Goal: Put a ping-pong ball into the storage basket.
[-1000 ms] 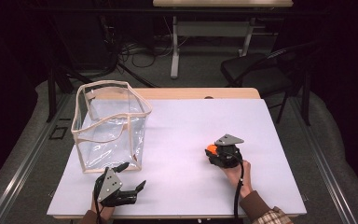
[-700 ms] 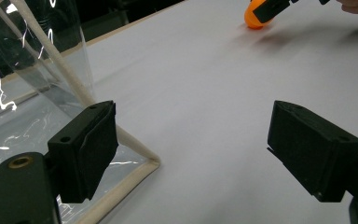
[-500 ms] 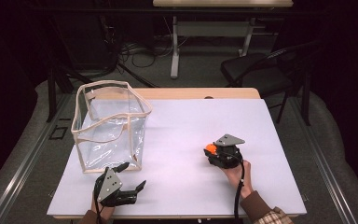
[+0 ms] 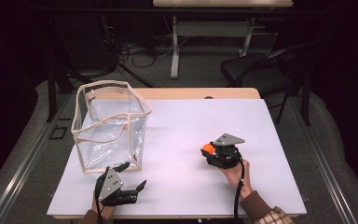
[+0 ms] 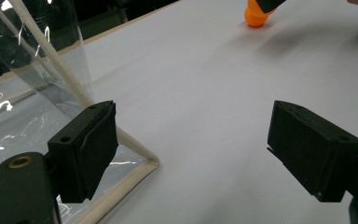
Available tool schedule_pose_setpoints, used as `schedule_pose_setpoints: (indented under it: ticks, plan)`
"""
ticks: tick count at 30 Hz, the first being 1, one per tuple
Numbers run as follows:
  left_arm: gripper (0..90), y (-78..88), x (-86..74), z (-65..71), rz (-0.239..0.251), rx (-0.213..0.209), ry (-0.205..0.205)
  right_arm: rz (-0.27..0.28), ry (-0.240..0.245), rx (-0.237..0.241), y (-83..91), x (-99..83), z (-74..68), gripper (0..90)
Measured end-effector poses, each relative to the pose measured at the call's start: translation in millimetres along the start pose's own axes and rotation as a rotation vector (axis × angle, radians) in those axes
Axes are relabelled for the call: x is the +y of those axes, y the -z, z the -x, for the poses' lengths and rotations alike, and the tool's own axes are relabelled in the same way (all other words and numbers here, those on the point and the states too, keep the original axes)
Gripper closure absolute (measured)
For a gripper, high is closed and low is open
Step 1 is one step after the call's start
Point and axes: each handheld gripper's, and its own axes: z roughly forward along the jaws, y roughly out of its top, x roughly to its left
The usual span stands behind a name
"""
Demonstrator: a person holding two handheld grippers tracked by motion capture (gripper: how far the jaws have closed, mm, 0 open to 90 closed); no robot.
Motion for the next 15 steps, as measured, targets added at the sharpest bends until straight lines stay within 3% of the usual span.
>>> schedule_pose_setpoints:
  ticks: [15]
  plan:
    - [15.9, -0.9, 0.3, 0.4, 0.001, -0.006, -0.003, 0.029, 0.035, 0.053, -2.2, 14.2, -13.6, 50.8]
